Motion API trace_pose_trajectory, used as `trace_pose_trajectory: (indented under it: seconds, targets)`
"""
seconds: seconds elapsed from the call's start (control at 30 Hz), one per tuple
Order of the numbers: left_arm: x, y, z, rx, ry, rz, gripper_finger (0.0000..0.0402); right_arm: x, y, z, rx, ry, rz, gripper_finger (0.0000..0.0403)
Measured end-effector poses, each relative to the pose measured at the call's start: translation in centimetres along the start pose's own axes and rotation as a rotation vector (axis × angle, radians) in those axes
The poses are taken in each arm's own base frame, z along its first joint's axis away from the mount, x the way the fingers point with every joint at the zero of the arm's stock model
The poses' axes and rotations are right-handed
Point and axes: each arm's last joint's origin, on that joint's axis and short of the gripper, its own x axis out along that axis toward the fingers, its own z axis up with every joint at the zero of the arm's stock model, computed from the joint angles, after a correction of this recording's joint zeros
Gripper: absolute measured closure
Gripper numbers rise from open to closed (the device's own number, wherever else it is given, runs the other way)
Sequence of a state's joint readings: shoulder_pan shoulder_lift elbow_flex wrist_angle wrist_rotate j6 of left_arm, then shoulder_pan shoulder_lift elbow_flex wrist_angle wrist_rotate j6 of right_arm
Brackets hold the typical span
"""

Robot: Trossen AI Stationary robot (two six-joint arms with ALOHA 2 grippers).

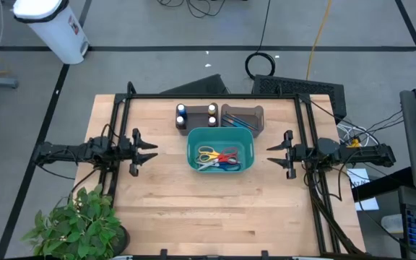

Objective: Pick & Place Paint Supplies
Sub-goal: Return to home position

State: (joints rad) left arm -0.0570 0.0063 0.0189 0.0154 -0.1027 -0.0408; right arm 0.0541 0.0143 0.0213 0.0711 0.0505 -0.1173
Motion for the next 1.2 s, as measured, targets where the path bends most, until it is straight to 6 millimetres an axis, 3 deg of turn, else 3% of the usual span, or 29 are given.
trace_pose_trajectory:
  seconds: [1.2]
  targets:
    - [0.05, 0.45, -0.14, 0.069, 0.01, -0.044, 0.0254, 0.0, 0.0, 0.0, 0.0, 0.0, 0.0, 0.0248]
